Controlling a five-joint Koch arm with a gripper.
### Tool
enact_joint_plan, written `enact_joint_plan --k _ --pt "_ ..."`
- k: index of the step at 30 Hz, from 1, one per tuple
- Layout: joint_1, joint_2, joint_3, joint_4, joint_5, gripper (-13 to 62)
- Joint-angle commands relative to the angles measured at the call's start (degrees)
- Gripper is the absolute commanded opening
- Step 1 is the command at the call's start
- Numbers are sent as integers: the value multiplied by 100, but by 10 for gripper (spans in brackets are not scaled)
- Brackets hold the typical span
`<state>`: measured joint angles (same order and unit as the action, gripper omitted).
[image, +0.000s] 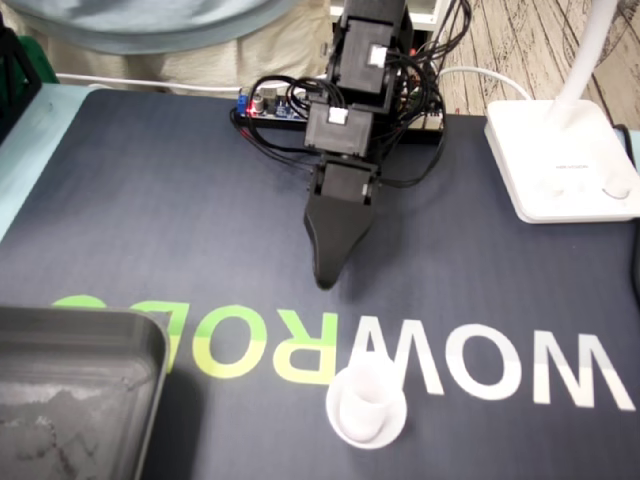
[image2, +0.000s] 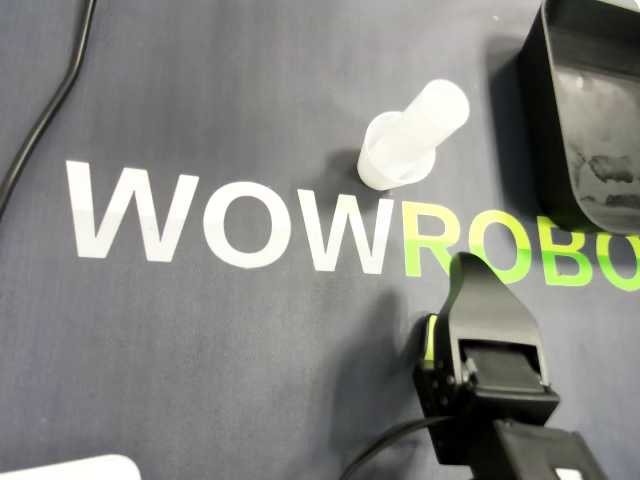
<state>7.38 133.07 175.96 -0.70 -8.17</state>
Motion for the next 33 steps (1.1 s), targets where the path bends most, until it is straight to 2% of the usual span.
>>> enact_joint_plan --k 1,25,33 --pt "-44 431 185 35 18 339" --pt "26 457 18 -352 -9 335" --pt "9 439 -958 -290 -211 328"
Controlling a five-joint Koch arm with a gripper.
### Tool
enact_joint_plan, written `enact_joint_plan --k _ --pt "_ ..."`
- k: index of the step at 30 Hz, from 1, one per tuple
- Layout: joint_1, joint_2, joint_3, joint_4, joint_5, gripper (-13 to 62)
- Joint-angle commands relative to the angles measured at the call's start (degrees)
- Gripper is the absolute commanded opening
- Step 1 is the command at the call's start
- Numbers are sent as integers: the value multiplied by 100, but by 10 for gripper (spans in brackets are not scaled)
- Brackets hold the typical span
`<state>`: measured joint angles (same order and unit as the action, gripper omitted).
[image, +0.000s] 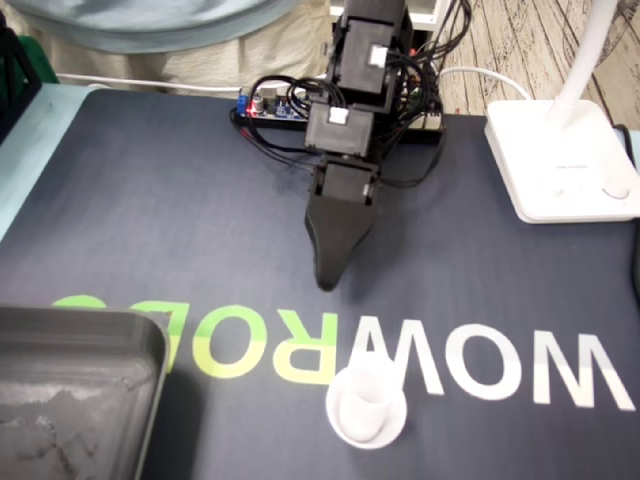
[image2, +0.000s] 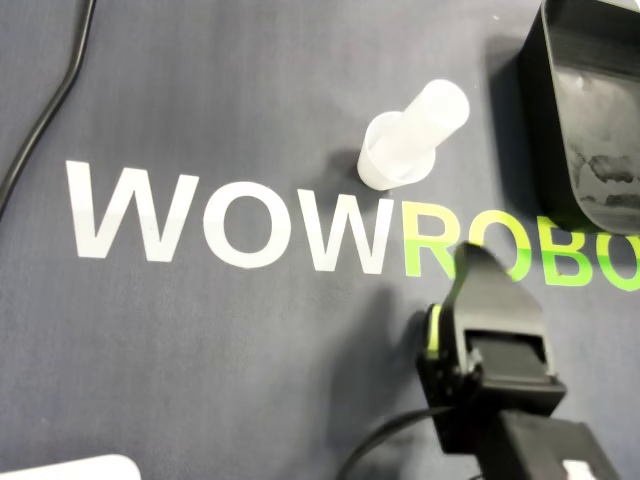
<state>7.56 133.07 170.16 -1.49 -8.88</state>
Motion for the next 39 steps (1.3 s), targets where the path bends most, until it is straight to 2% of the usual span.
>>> enact_joint_plan --k 1,6,11,24,32,37,39 --pt "-9 431 -492 -211 -220 328" --pt "-18 396 -1028 -220 -756 328" --pt "44 158 -1591 -334 -1872 328" --pt "-62 -729 -1679 -3858 -5757 328" --pt "-316 -1072 -1037 -5115 -6715 329" --pt "-334 -2338 -589 -6979 -6979 329" --pt "-290 -2593 -571 -7163 -6979 330"
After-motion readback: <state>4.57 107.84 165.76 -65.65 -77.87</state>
